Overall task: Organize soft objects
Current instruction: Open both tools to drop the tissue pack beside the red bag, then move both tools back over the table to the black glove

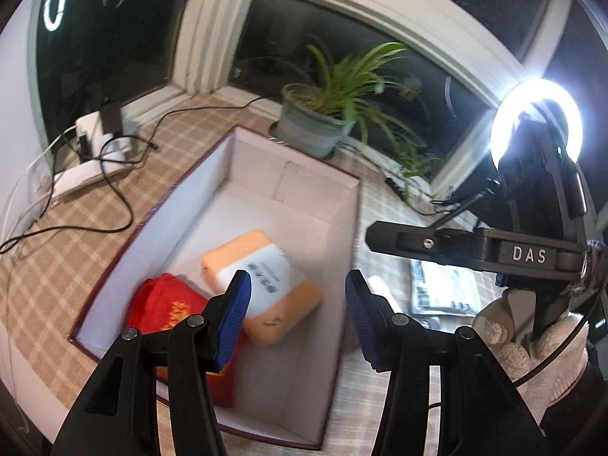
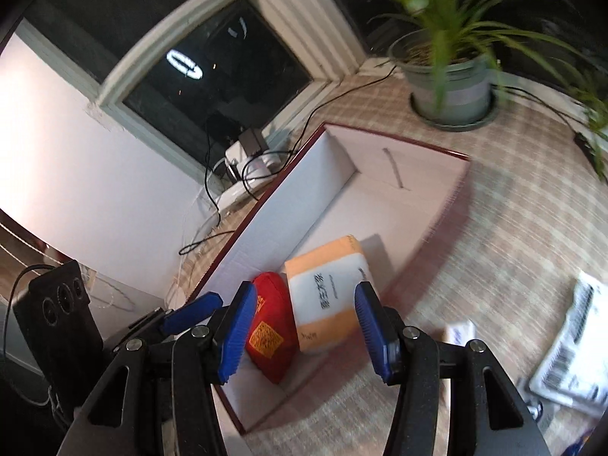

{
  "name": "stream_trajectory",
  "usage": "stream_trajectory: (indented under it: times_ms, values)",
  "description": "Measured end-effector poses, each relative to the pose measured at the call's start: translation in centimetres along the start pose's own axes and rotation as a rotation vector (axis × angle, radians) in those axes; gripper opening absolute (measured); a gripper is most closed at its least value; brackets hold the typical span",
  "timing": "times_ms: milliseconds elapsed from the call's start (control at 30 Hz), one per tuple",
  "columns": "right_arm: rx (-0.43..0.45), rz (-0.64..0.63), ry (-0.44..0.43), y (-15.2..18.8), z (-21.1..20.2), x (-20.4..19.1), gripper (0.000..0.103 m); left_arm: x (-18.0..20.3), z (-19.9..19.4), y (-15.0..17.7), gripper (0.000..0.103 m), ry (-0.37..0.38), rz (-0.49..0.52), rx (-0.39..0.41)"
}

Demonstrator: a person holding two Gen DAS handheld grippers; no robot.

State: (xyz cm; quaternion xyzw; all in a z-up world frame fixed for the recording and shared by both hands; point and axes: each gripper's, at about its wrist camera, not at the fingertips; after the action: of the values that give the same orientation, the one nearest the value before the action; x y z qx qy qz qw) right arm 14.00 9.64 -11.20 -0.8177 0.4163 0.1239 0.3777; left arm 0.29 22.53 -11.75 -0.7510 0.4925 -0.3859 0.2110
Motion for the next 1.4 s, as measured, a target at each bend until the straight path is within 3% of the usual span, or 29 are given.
stream_trajectory:
  times_ms: [333, 533, 733, 800, 900, 1100, 1400]
  values:
    - [0.172, 0.068, 0.080, 4.8, -10.4, 4.3, 0.056, 5.3, -0.8, 1.5, 0.049, 0.163, 0.073, -0.034]
    - [0.278, 0.169, 0.117, 9.4, -17.7, 7.5, 0.058, 9.2, -0.6, 3.2, 0.049, 0.239, 0.130, -0.086]
    - [0.389, 0.205, 0.219, 14.4, -25.6, 10.3, 0.058, 14.0, -0.6, 5.9, 0.052, 0.322, 0.171, -0.138]
    - [0.417, 0.218, 0.249, 16.2, -28.1, 11.1, 0.060, 15.8, -0.7, 7.0, 0.052, 0.350, 0.197, -0.155]
    - [0.450, 0.238, 0.297, 18.9, -31.4, 12.6, 0.071, 18.6, -0.7, 9.2, 0.052, 0.396, 0.233, -0.189]
    - [0.446, 0.312, 0.359, 24.4, -35.6, 16.4, 0.072, 22.7, -0.2, 12.9, 0.059, 0.462, 0.268, -0.259]
    - [0.377, 0.380, 0.385, 29.3, -36.8, 20.3, 0.072, 27.1, 0.9, 17.6, 0.059, 0.502, 0.286, -0.326]
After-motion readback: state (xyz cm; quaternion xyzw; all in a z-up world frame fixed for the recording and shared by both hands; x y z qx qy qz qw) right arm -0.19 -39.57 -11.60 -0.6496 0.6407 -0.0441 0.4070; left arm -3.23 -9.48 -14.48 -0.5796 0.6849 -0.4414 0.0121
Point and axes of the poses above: each gripper's, at about its wrist camera, not at the fingertips, and z roughly the way its jaws point, x to its right, y to its underside, and after that the axes turned 6 degrees about x, right-handed
